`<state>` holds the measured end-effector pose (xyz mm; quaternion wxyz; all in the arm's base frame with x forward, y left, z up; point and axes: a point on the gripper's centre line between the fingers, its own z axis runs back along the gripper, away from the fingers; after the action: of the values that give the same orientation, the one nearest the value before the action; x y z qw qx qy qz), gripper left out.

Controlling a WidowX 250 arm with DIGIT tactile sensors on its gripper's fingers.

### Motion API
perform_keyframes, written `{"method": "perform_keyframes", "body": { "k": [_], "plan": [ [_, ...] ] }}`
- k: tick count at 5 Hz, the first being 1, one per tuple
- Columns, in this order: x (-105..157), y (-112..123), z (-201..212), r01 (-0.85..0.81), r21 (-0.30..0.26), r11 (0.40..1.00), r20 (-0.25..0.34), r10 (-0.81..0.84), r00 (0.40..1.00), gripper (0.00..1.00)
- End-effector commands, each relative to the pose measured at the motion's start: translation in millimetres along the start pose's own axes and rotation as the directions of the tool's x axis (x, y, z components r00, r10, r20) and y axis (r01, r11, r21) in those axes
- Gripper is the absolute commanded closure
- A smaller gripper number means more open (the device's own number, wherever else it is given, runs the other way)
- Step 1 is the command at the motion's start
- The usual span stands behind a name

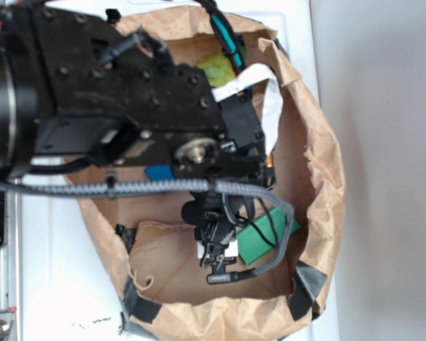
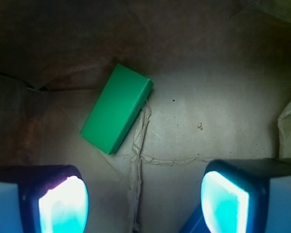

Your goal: Grab the green block.

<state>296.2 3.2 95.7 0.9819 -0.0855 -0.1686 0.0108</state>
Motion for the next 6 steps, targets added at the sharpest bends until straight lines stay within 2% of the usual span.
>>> {"method": "perform_keyframes", "body": {
  "k": [1,2,3,4,5,6],
  "plan": [
    [23.0,-0.5,16.9,-0.117,0.074,0.990,0.114,0.108,0.988,0.00],
    [24.5,-1.2,7.6,-0.223,0.105,0.969,0.182,0.202,0.962,0.00],
    [28.0,-6.4,-8.9,-0.262,0.107,0.959,0.147,0.245,0.958,0.00],
    [11.8,-23.0,-16.1,-0.262,0.097,0.960,0.106,0.252,0.962,0.00],
    [4.0,-34.7,-26.8,-0.208,0.053,0.977,0.060,0.205,0.977,0.00],
    [-0.7,-39.6,-31.8,-0.214,0.048,0.976,0.038,0.212,0.976,0.00]
  ]
}}
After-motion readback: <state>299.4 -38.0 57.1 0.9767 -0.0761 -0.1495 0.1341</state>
